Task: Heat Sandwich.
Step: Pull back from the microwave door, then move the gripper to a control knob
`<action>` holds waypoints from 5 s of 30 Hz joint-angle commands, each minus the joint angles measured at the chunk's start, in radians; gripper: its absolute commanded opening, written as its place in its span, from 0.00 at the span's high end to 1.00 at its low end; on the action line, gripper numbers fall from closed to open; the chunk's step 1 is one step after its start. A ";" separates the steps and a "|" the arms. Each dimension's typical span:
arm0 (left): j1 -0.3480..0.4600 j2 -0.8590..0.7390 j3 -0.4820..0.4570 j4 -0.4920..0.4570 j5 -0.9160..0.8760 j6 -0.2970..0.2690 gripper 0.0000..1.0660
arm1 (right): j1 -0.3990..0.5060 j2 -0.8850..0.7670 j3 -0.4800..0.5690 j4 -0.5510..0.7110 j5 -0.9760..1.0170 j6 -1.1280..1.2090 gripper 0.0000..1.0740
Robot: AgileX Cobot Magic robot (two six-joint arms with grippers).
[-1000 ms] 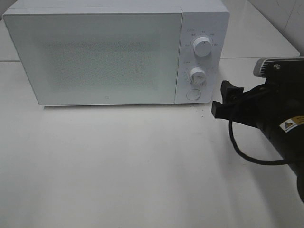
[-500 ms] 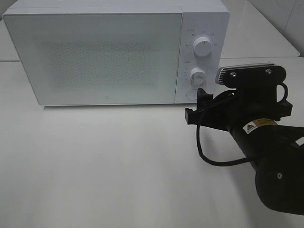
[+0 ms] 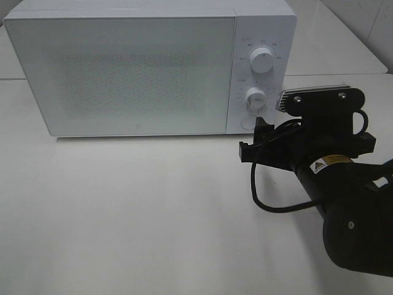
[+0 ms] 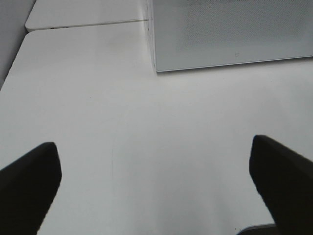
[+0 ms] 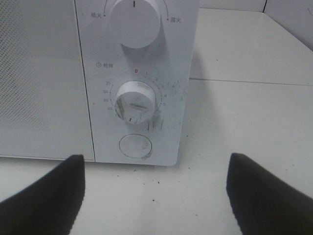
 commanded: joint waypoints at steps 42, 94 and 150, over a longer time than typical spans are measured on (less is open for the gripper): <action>0.005 -0.026 0.001 -0.002 -0.010 -0.004 0.05 | -0.252 0.301 -0.372 -0.264 0.109 0.077 0.29; 0.005 -0.026 0.001 0.001 -0.010 -0.004 0.05 | -0.251 0.294 -0.374 -0.304 -0.013 0.357 0.89; 0.005 -0.026 0.001 0.008 -0.010 -0.004 0.05 | -0.251 0.297 -0.374 -0.275 -0.146 1.693 0.84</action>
